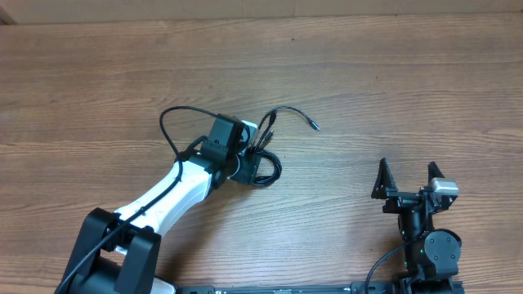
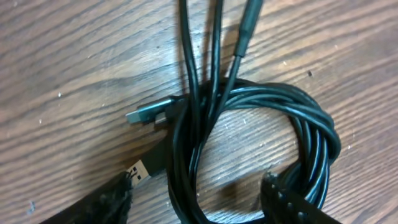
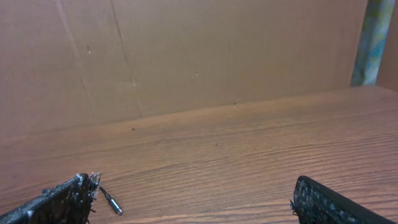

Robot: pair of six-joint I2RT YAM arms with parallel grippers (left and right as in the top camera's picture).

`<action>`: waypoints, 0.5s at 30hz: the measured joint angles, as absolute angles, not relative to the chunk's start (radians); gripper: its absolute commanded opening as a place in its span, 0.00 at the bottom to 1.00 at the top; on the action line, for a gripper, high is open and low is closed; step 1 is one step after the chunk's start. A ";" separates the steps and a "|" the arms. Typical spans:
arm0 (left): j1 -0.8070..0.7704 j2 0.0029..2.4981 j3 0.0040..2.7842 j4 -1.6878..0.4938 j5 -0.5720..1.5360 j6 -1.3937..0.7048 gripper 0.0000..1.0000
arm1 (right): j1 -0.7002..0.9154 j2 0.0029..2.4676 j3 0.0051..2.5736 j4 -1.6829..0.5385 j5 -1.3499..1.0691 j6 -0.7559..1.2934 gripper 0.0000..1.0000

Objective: Untangle cables
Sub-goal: 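Grasp the cable coil with the left gripper and lift it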

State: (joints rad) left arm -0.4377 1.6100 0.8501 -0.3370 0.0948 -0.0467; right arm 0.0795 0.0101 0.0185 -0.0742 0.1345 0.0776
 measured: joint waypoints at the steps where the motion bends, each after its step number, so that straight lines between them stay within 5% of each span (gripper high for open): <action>1: -0.438 1.610 0.850 -0.337 0.095 -0.030 0.64 | 0.080 0.010 0.019 -0.074 0.135 0.078 1.00; 5: -0.438 1.614 0.850 -0.337 0.103 -0.003 0.56 | 0.080 0.010 0.019 -0.074 0.134 0.078 1.00; 7: -0.438 1.635 0.851 -0.337 0.106 -0.005 0.15 | 0.080 0.010 0.019 -0.074 0.134 0.078 1.00; 8: -0.438 1.650 0.851 -0.337 0.107 -0.004 0.04 | 0.080 0.010 0.019 -0.074 0.134 0.078 1.00; 15: -0.434 1.685 0.854 -0.337 0.108 -0.082 0.04 | 0.079 0.010 0.019 -0.074 0.134 0.078 1.00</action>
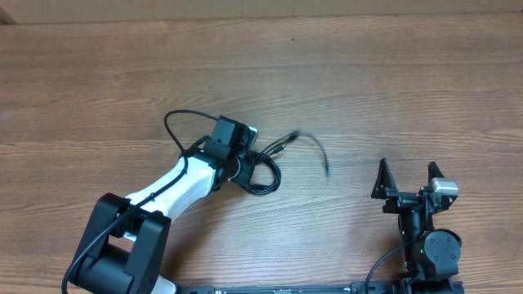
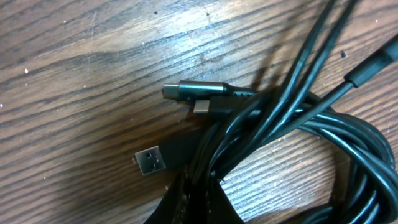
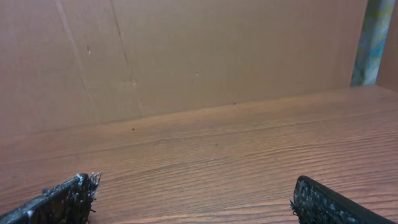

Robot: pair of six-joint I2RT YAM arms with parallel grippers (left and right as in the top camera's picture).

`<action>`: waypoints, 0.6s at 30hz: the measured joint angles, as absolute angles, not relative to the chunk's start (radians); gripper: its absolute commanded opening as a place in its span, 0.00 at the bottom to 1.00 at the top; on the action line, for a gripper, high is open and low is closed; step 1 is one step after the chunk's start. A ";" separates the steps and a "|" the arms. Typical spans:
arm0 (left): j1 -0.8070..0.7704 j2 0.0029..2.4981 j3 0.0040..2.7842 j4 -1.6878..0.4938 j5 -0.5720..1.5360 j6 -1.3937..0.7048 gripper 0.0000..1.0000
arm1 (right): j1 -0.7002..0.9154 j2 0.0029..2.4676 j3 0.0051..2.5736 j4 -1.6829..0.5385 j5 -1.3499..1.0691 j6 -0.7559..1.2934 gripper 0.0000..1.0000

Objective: Untangle cables
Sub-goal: 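Grasp the cable coil with the left gripper and lift it, then bring the right gripper to the held coil and grasp a loop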

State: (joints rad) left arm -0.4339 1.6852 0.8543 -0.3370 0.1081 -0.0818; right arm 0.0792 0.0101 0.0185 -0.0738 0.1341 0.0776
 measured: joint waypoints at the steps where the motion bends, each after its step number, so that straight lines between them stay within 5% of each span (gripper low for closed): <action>1: -0.434 1.685 0.859 -0.345 0.109 -0.106 0.04 | 0.080 0.010 0.019 -0.074 0.134 0.078 1.00; 11: -0.430 1.588 0.987 -0.449 0.110 -0.485 0.04 | 0.080 0.010 0.019 -0.073 0.042 0.160 1.00; 18: -0.398 1.552 0.992 -0.450 0.134 -1.010 0.04 | 0.080 0.010 0.019 -0.044 -0.416 0.855 1.00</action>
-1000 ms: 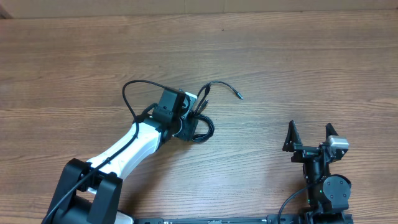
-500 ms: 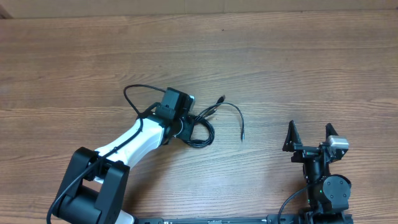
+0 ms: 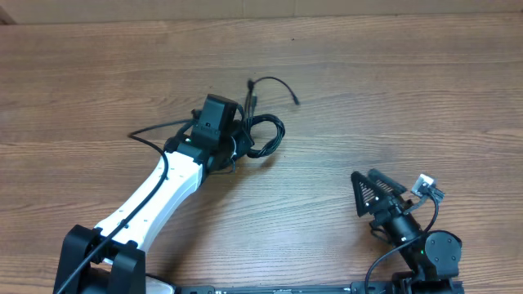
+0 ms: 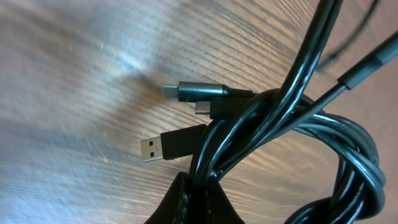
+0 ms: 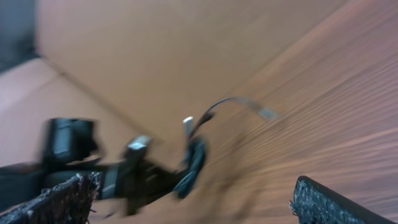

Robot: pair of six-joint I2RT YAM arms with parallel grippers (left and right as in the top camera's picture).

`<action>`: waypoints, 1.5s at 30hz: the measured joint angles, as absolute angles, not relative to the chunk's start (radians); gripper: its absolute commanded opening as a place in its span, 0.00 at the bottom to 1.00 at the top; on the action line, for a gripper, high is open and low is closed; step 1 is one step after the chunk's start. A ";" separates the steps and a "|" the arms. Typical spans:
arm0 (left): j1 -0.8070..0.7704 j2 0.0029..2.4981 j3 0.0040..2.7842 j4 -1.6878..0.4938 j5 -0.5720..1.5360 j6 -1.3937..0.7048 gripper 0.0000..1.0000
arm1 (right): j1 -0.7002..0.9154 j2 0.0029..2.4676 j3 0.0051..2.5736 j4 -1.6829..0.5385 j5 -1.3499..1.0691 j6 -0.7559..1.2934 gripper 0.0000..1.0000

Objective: Untangle cables
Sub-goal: 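Bring the right gripper to the held coil and grasp a loop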

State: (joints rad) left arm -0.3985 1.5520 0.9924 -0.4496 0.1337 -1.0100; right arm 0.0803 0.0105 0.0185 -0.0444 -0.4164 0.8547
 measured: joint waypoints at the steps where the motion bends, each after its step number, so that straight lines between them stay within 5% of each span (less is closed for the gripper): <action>1: -0.397 1.552 0.992 -0.449 0.138 -1.047 0.04 | 0.080 0.010 0.019 -0.028 -0.467 0.872 1.00; 12: -0.397 1.552 0.992 -0.450 0.310 -1.491 0.05 | 0.081 0.291 0.226 -0.393 -0.632 0.890 1.00; 17: -0.397 1.552 0.992 -0.450 0.397 -1.726 0.04 | 0.100 0.609 0.303 -0.001 -0.883 0.883 0.97; 24: -0.397 1.552 0.993 -0.449 0.602 -1.948 0.04 | 0.193 0.889 0.305 0.278 -0.830 0.720 0.81; 39: -0.397 1.552 0.993 -0.503 0.742 -2.010 0.04 | 0.433 1.190 0.308 0.568 -0.447 0.639 0.48; 45: -0.397 1.552 0.993 -0.509 0.751 -2.011 0.04 | 0.433 1.190 0.308 0.590 -0.458 0.628 0.48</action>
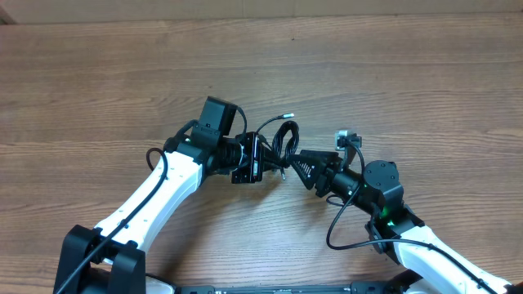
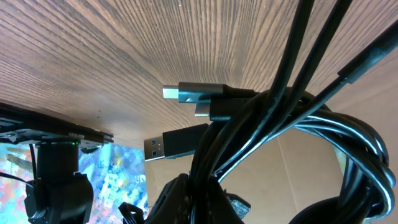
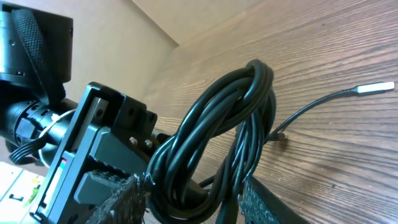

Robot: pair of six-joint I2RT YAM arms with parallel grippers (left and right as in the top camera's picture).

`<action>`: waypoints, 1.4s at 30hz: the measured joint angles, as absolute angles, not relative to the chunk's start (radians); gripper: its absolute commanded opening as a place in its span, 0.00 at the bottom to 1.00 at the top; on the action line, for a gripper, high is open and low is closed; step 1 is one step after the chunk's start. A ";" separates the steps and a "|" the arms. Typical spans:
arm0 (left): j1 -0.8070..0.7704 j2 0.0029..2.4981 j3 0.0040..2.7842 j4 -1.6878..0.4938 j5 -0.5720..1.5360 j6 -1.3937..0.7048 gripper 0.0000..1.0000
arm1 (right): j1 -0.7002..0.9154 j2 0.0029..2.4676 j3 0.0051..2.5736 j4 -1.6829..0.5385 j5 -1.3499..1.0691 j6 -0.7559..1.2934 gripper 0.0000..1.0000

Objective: Untangle cables
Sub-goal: 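Bring the right gripper to the held coil and grasp a loop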

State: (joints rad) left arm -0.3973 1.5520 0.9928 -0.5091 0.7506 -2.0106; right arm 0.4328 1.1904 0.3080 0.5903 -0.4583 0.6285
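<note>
A coiled bundle of black cables (image 1: 282, 140) hangs above the wooden table between both arms. My left gripper (image 1: 260, 159) is shut on it; in the left wrist view the strands run up out of the left gripper (image 2: 200, 202), with a USB-A plug (image 2: 166, 144) and a grey plug (image 2: 186, 93) sticking out to the left. My right gripper (image 1: 301, 166) has come in from the right. In the right wrist view the coil (image 3: 217, 130) fills the gap of the right gripper (image 3: 196, 202) and touches both fingers. A thin strand with a silver tip (image 3: 376, 88) trails to the right.
The wooden table (image 1: 409, 73) stretches on all sides. A cardboard wall (image 1: 245, 8) stands along its far edge. A thin loop of cable (image 1: 155, 155) sticks out behind the left wrist.
My left gripper has turned sideways with the bundle, now facing right. My right arm has moved from the near right edge to the middle, and its fingers have narrowed around the coil.
My left gripper stood open over the coil lying on the table, my right gripper open and idle at the near right. Then the left was shut on the bundle. It then held the bundle farther back while the right arm turned. Now both grip the coil.
</note>
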 measured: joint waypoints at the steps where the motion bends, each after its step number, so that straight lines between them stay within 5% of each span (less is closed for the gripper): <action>1: -0.397 1.552 0.993 -0.509 0.751 -2.011 0.04 | 0.433 1.190 0.308 0.590 -0.469 0.628 0.48; 11: -0.400 1.552 0.993 -0.509 0.748 -2.048 0.04 | 0.433 1.190 0.308 0.589 -0.507 0.628 0.47; 24: -0.418 1.552 0.993 -0.493 0.743 -2.070 0.04 | 0.434 1.190 0.308 0.581 -0.544 0.627 0.31; 42: -0.435 1.552 0.993 -0.418 0.705 -2.074 0.04 | 0.434 1.190 0.308 0.580 -0.540 0.628 0.31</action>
State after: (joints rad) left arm -0.4351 1.5520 0.9932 -0.4183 0.7052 -2.0735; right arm 0.4335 1.1904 0.3080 0.5800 -0.5404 0.6277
